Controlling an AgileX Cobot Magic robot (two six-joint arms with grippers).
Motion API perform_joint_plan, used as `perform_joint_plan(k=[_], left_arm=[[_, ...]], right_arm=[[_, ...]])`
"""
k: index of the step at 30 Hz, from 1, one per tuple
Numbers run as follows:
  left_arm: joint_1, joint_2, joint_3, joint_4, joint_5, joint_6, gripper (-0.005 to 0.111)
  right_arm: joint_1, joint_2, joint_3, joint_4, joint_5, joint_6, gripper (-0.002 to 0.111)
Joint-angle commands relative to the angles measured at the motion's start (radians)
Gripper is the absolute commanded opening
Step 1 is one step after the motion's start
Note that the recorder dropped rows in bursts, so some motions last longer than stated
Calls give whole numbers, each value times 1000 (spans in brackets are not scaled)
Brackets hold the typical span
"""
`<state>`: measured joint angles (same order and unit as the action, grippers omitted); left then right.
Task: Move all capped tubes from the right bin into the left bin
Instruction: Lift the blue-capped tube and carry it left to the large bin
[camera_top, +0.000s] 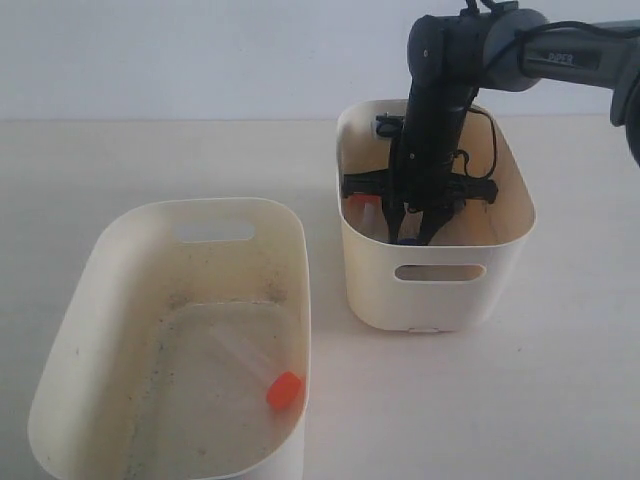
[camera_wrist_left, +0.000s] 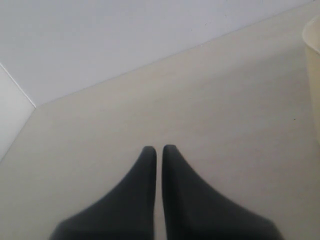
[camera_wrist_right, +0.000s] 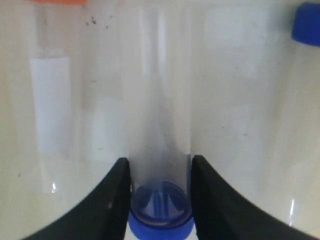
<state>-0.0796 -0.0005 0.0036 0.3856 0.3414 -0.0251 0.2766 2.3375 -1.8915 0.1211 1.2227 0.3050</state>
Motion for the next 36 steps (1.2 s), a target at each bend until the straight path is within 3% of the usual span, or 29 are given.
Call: perform_joint_plan(k=[1, 25, 30, 36], left_arm=[[-5, 0, -4, -3, -5, -10, 4], [-5, 0, -4, -3, -5, -10, 4], [-5, 0, -4, -3, -5, -10, 4], [-5, 0, -4, -3, -5, -10, 4]], right_arm=[[-5, -12, -4, 3, -2, -30, 0], [2, -375, -4, 9, -2, -76, 0], [48, -426, -4, 53, -2, -117, 0], [172, -481, -4, 53, -2, -155, 0]])
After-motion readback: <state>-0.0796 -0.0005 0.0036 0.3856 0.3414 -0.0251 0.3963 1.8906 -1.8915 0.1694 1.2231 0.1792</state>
